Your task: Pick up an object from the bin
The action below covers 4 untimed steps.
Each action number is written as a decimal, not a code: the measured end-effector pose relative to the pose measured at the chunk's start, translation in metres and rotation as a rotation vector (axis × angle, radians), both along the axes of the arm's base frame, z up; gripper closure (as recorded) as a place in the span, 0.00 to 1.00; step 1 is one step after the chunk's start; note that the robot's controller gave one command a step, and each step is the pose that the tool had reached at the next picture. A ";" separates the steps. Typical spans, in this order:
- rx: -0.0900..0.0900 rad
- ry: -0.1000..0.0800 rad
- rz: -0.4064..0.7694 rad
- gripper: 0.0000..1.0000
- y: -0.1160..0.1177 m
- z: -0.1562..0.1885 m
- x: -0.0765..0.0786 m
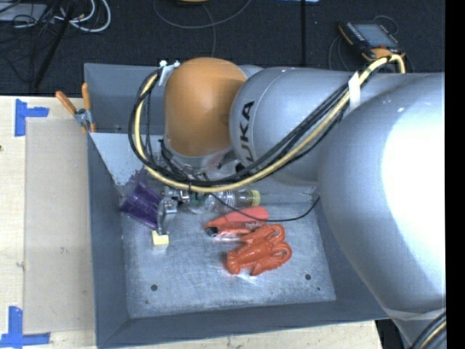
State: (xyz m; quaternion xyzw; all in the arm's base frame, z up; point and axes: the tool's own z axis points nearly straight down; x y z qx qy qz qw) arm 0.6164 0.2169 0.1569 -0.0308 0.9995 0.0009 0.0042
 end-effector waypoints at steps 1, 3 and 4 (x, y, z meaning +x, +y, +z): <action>0.004 -0.040 -0.014 0.00 0.010 -0.046 0.011; 0.001 0.002 -0.003 1.00 0.013 -0.059 -0.001; -0.002 0.008 -0.039 1.00 0.012 -0.047 -0.001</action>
Offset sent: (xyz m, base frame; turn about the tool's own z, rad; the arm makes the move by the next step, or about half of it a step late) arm -0.0077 0.0142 -0.0869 0.3083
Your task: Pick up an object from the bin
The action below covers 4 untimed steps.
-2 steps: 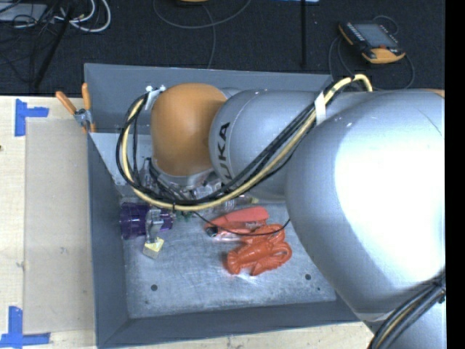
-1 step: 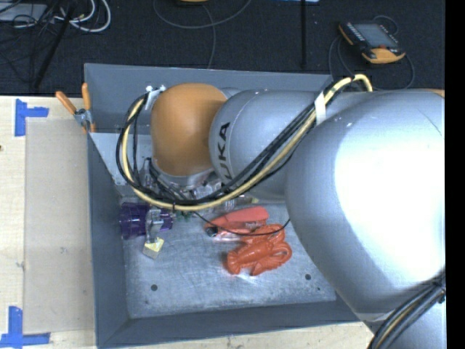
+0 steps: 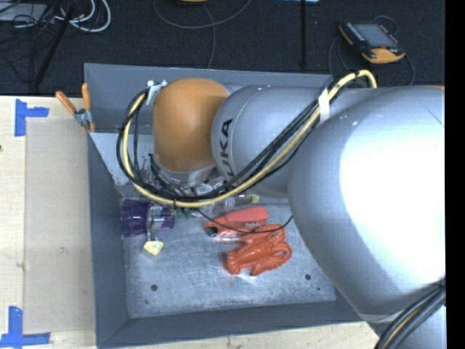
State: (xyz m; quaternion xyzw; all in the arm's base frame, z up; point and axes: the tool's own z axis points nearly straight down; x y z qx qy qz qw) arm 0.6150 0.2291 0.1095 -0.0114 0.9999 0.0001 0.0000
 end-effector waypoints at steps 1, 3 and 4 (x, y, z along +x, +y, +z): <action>0.000 -0.001 -0.007 1.00 -0.005 -0.001 -0.004; -0.003 0.007 0.011 1.00 -0.010 0.063 -0.011; 0.001 -0.005 0.014 1.00 -0.009 0.111 -0.008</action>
Offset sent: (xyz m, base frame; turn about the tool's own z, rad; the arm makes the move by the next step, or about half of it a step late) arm 0.0036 -0.0023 0.0168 -0.0035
